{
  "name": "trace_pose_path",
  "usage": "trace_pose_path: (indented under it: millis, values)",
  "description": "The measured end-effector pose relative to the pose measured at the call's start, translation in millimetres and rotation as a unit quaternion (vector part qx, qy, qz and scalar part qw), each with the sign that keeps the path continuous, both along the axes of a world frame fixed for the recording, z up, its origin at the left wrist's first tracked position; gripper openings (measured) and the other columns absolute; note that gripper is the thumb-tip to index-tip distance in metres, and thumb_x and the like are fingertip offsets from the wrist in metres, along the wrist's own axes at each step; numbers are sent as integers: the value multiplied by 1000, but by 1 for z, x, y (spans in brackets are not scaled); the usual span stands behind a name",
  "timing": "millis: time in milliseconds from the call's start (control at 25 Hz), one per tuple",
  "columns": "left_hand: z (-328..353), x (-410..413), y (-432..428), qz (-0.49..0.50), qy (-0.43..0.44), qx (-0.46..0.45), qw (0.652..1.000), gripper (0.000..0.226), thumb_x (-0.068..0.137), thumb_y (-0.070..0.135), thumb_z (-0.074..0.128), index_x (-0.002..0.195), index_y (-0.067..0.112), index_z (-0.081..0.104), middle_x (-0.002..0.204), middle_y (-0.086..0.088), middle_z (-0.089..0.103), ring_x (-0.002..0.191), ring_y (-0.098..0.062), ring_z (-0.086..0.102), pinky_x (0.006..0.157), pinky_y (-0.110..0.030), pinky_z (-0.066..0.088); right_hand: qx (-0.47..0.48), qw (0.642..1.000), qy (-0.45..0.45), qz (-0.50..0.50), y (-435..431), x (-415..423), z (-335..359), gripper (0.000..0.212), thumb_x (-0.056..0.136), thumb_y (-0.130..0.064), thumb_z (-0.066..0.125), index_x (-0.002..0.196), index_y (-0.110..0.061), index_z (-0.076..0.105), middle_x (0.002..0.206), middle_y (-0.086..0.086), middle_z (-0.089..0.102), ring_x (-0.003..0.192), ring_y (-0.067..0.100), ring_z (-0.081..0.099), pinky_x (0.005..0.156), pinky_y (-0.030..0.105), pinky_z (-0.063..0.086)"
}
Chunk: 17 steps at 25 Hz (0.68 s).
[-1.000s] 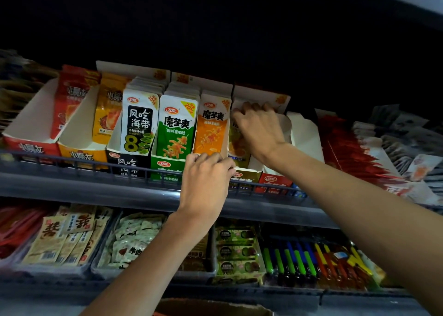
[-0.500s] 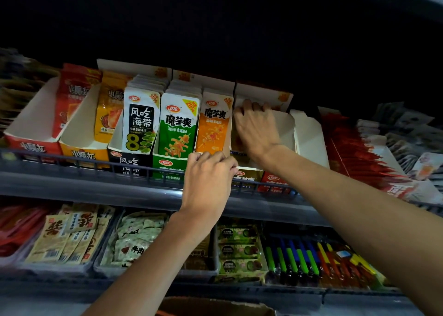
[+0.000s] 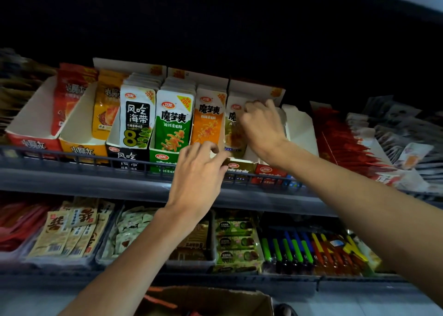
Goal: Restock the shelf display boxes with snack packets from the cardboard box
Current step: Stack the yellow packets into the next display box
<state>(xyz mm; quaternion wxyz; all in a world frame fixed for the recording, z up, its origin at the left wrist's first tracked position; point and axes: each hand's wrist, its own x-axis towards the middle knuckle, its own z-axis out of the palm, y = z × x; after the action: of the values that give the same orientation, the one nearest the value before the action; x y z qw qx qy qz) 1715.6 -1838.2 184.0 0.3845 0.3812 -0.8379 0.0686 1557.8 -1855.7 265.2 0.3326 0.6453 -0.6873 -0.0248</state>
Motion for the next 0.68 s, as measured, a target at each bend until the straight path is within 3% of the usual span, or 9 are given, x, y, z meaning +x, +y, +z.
trace_pose_path:
  millis: [80,200,360,480,560,680]
  values:
    - [1,12,6,-5,9,-8,1000,27,87,21,67,114,17,68,108,-6,61,99,-25,55,88,-41,43,-39,998,-47,32,14,0,1,11,86,-12,65,96,-16,67,107,9,65,105,29,57,90,42,35]
    - [-3,33,16,-43,7,9,999,22,91,16,62,112,14,67,107,-4,62,98,-25,56,84,-40,44,-43,971,-194,133,47,7,-8,17,81,-1,61,84,-18,61,94,6,62,88,27,60,81,38,41]
    - [-34,71,25,-52,-149,179,971,20,98,28,49,112,28,63,109,7,64,99,-19,62,77,-34,49,23,912,-352,212,102,27,-66,16,85,-3,61,87,-19,60,92,-4,53,82,17,55,72,32,44]
    - [-74,104,37,11,-285,267,921,21,96,32,46,108,28,63,110,2,66,100,-26,64,74,-34,47,136,874,-415,214,133,56,-152,11,89,-11,64,92,-21,63,93,-7,56,81,14,59,72,30,49]
    - [-103,121,52,21,-350,298,888,20,95,28,49,110,25,61,106,-4,66,95,-29,65,67,-32,43,266,841,-441,166,146,68,-222,11,91,-17,64,98,-25,64,96,-9,61,87,13,63,74,29,51]
    - [-152,142,69,38,-393,426,814,36,96,25,50,131,18,46,114,-11,62,102,-32,62,71,-33,42,449,774,-444,47,158,79,-325,16,92,-29,61,107,-29,66,109,-2,68,103,20,65,81,31,51]
